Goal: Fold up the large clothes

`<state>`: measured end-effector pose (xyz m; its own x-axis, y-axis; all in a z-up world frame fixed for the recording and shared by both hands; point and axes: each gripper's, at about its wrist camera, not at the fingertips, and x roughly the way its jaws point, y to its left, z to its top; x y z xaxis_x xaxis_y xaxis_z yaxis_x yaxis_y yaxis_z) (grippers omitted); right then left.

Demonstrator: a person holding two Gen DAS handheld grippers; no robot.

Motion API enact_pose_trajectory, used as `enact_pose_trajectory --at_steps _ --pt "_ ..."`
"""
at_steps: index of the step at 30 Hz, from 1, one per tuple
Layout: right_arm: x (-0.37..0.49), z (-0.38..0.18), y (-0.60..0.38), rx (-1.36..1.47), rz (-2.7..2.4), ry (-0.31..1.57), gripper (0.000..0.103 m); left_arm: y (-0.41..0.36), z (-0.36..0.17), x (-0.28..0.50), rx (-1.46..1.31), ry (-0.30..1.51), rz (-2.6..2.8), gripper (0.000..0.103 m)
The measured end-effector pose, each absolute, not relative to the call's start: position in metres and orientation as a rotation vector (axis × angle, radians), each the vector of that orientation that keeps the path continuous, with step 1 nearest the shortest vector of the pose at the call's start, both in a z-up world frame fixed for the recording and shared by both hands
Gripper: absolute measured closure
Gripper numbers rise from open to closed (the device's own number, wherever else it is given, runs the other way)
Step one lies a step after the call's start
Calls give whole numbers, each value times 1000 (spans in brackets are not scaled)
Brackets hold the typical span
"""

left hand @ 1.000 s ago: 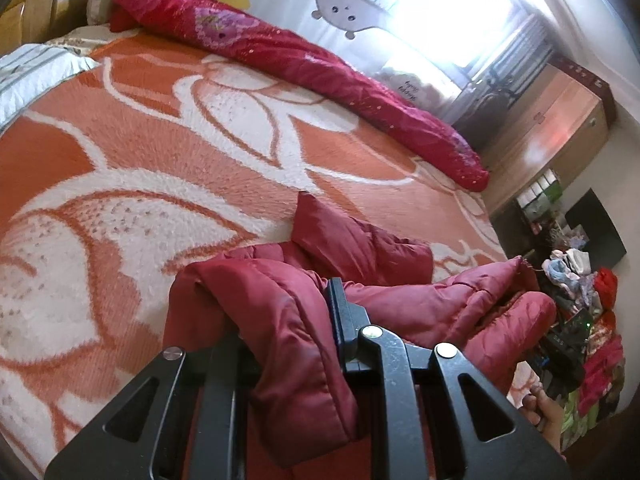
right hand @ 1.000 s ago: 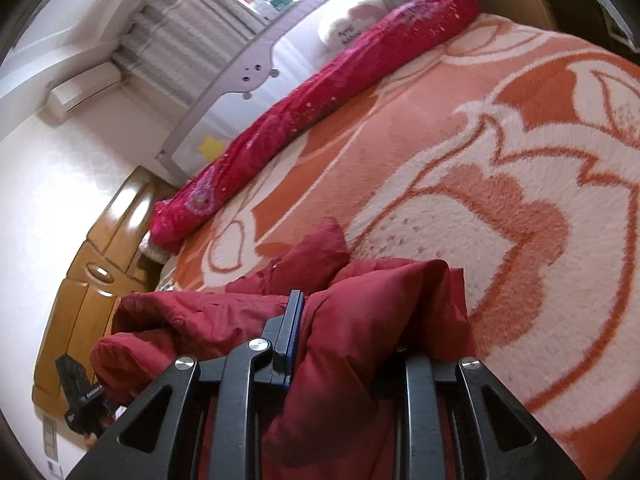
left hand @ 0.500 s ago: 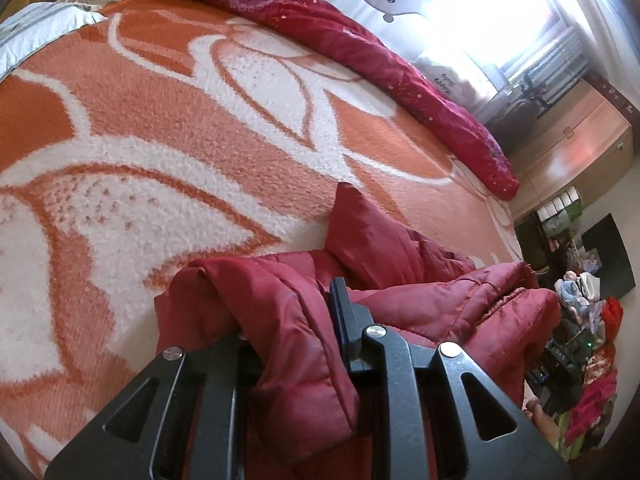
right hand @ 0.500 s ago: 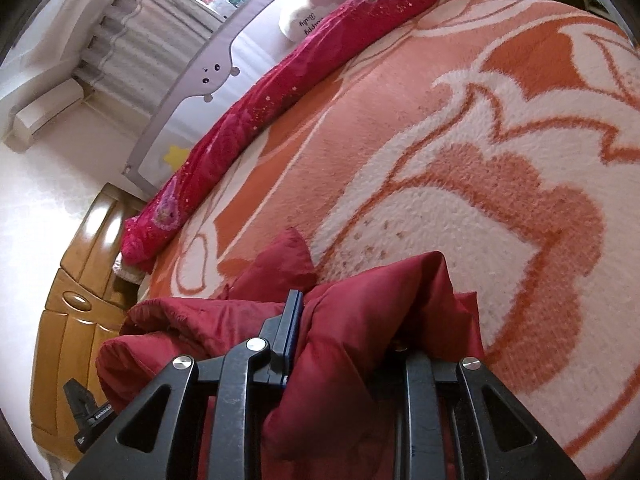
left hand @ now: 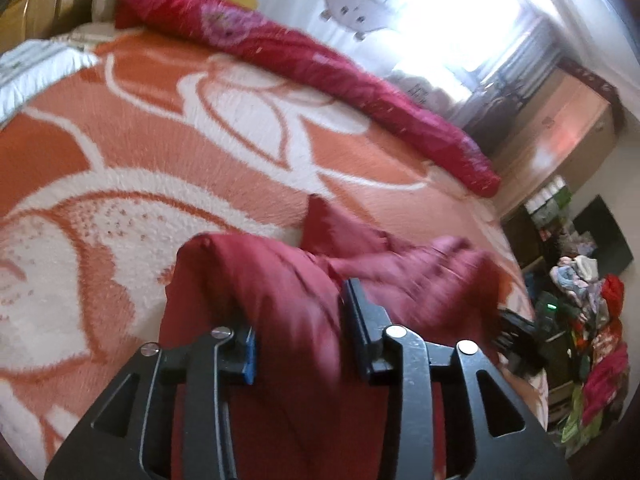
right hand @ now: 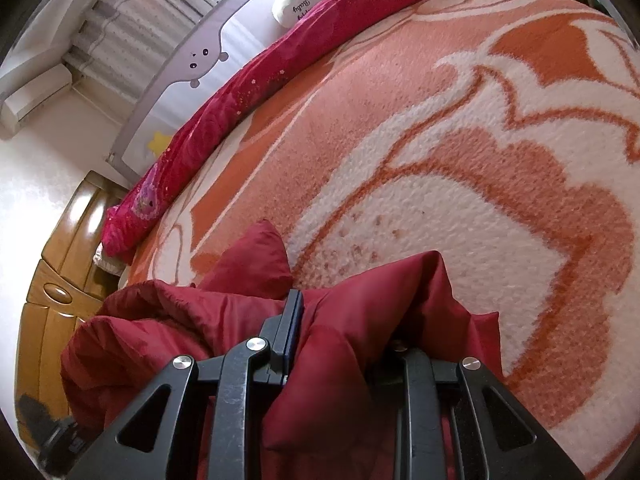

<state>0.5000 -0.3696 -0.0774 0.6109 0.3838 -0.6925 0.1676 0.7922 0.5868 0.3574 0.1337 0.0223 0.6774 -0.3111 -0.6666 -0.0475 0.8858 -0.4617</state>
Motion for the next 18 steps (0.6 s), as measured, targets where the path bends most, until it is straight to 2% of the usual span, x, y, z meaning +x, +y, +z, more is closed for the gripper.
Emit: enact_pose_trajectory --at_steps 4,8,18 --pt "502 -78 -367 663 129 924 79 126 48 321 -479 737 -221 67" --pt "506 -78 -364 649 120 926 78 93 55 312 -419 749 -321 67" --pt "507 -71 -365 655 139 926 74 10 -11 349 -165 984 -276 67"
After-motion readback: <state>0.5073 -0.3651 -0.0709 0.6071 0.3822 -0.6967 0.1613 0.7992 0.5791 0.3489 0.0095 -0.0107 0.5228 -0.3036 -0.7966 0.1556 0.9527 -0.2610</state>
